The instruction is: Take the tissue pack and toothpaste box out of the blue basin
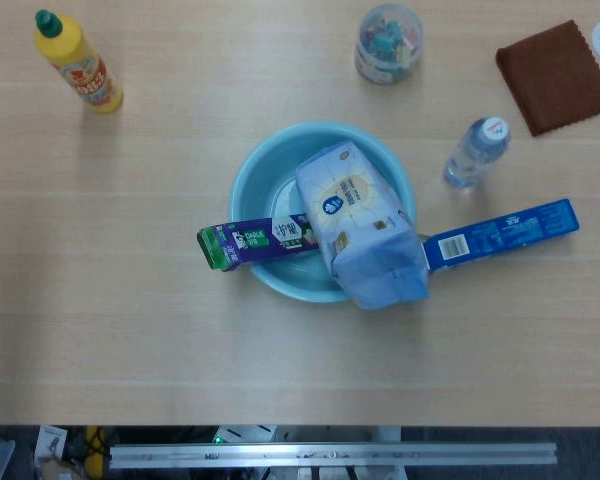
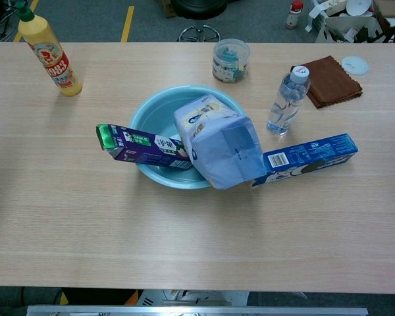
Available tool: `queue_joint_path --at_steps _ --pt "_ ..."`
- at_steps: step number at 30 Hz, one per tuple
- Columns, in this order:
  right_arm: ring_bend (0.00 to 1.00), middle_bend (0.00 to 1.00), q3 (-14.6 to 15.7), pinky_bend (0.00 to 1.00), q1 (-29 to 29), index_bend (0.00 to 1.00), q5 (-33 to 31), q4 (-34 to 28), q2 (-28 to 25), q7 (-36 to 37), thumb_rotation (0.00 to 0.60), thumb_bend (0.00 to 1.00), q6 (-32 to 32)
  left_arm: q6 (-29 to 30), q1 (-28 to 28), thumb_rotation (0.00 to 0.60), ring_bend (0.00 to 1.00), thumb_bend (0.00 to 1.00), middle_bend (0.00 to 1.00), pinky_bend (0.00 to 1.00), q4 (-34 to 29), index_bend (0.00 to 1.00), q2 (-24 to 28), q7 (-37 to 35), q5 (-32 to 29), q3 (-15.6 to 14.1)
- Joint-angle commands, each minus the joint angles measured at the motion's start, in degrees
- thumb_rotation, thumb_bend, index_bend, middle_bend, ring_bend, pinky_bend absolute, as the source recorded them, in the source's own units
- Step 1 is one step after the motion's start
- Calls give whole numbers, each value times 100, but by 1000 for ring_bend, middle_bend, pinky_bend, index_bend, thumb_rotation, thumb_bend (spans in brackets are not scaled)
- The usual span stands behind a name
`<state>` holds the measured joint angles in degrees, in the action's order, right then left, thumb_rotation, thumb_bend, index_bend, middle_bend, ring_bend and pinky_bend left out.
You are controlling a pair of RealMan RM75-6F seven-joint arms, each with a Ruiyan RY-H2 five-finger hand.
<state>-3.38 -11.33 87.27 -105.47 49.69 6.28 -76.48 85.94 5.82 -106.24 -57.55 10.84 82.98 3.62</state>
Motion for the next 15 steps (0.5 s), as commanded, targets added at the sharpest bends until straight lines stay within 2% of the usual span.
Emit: queue_joint_path --at_steps 1,7,15 --pt "233 320 3 394 9 261 2 -12 -12 -20 600 196 -12 -27 18 600 173 249 266 271 27 109 -22 -15 -17 13" --pt "234 320 -15 393 10 260 63 -27 -1 -20 600 197 -74 -54 37 600 173 249 266 272 40 109 -41 -37 17 11" --pt "233 320 -54 393 -162 260 88 -26 48 -27 600 197 146 -30 8 600 173 249 266 272 38 109 -29 -37 2 7"
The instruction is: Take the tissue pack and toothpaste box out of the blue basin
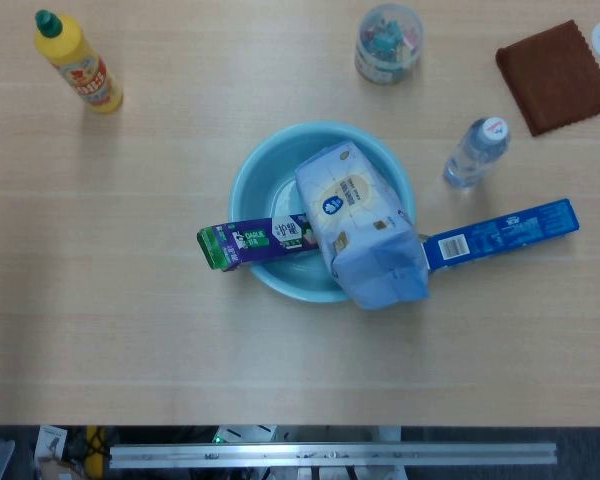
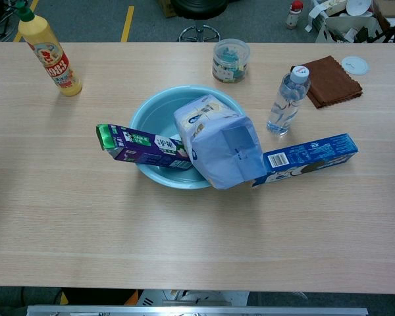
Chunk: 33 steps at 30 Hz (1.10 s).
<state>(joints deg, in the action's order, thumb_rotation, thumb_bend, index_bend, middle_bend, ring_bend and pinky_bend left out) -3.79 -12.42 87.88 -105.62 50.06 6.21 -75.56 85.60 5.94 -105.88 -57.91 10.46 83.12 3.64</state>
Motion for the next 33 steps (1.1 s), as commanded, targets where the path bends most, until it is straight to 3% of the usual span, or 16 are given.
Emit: queue_joint_path --at_steps 1,9,15,17,22,26,33 --pt "233 320 -23 393 -98 260 61 -24 18 -35 600 197 97 7 -7 600 173 249 266 272 -1 109 15 7 -19 8" --pt "233 320 -72 393 -471 261 271 -143 78 -205 600 182 504 51 -33 600 173 249 266 272 -37 108 68 8 -45 30" --pt "230 307 -72 389 -763 258 524 -223 185 -343 600 24 789 52 -50 600 173 249 265 272 -79 109 115 21 -102 42" --pt "208 270 -27 369 -891 219 678 -251 227 -417 600 1 957 43 -44 600 173 249 263 272 -94 109 125 36 -103 45" --pt "87 97 44 257 -1284 14 880 -412 388 -756 600 0 1546 30 -23 600 173 249 260 272 -134 109 130 60 -78 55" --pt "11 7 33 190 -1581 0 810 -501 729 -1285 600 0 2018 35 -36 600 173 249 256 272 -158 108 142 58 -55 36" --pt "0 0 -62 166 -2061 0 401 -436 1473 -2100 600 0 2708 161 -137 600 173 249 254 272 -159 109 223 -41 -42 14"
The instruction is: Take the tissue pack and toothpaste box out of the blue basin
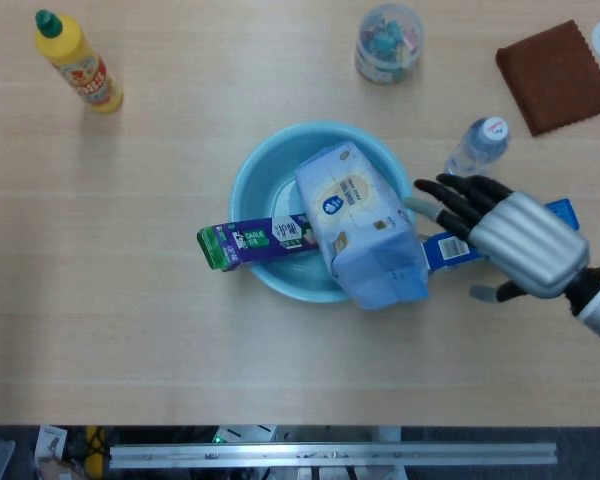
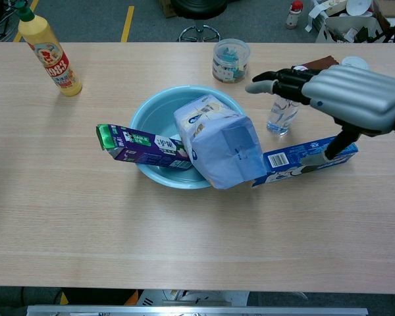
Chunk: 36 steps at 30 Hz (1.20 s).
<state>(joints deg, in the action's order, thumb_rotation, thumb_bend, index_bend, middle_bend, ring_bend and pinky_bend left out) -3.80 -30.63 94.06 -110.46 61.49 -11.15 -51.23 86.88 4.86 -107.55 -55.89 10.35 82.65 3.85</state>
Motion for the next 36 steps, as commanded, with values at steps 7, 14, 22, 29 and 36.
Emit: queue_joint_path --at_steps 7,14,22,29,36 --pt "0 0 -231 167 -592 0 -783 420 1130 -1324 600 0 535 112 -123 600 173 249 254 272 60 109 64 -160 13 -42" --pt "0 0 -220 166 -849 0 -1303 670 1704 -2273 600 0 600 162 -188 600 173 249 254 272 102 109 111 -303 24 -56" --pt "269 310 -253 511 -905 325 -1451 1107 2273 -2672 600 32 161 190 -235 600 173 249 254 272 116 109 169 -421 46 -65" --pt "495 491 -311 765 -951 596 -1147 1562 2597 -2199 600 120 -224 187 -253 600 173 249 254 272 124 109 217 -488 41 -59" --pt "538 516 -331 810 -953 623 -751 1583 2496 -1664 600 125 -589 139 -246 600 173 249 254 272 138 109 226 -514 12 -53"
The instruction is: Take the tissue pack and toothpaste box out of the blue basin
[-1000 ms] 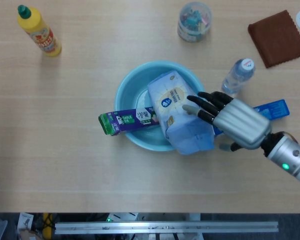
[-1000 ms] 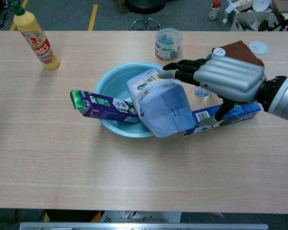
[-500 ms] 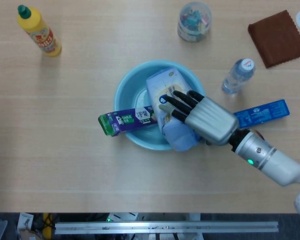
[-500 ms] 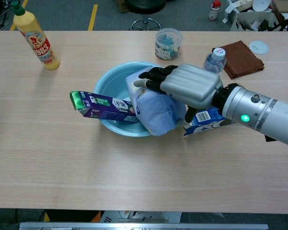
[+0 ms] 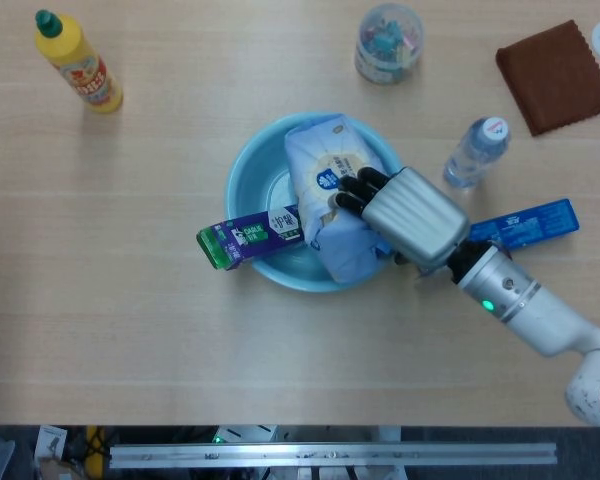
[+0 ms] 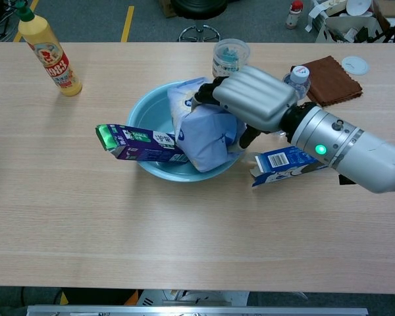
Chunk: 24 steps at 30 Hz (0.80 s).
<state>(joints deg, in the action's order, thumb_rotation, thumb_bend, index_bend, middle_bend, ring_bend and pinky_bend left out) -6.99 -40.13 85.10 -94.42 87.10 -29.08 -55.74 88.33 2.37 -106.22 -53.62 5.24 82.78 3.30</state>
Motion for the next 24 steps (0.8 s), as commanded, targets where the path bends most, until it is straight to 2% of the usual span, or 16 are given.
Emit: queue_joint_path --at_steps 1,10,24 --pt "539 516 -16 811 3 623 225 -61 -115 180 600 124 -216 -10 5 600 173 249 254 272 11 109 -4 -7 2 4" --pt "542 516 -209 811 162 623 540 -505 -591 315 600 125 -910 -32 19 600 173 249 253 272 41 109 -11 -47 18 17" --pt "542 516 -588 811 671 623 155 -986 -1626 320 600 124 -1697 -107 49 600 173 249 253 272 157 109 -56 -156 16 24"
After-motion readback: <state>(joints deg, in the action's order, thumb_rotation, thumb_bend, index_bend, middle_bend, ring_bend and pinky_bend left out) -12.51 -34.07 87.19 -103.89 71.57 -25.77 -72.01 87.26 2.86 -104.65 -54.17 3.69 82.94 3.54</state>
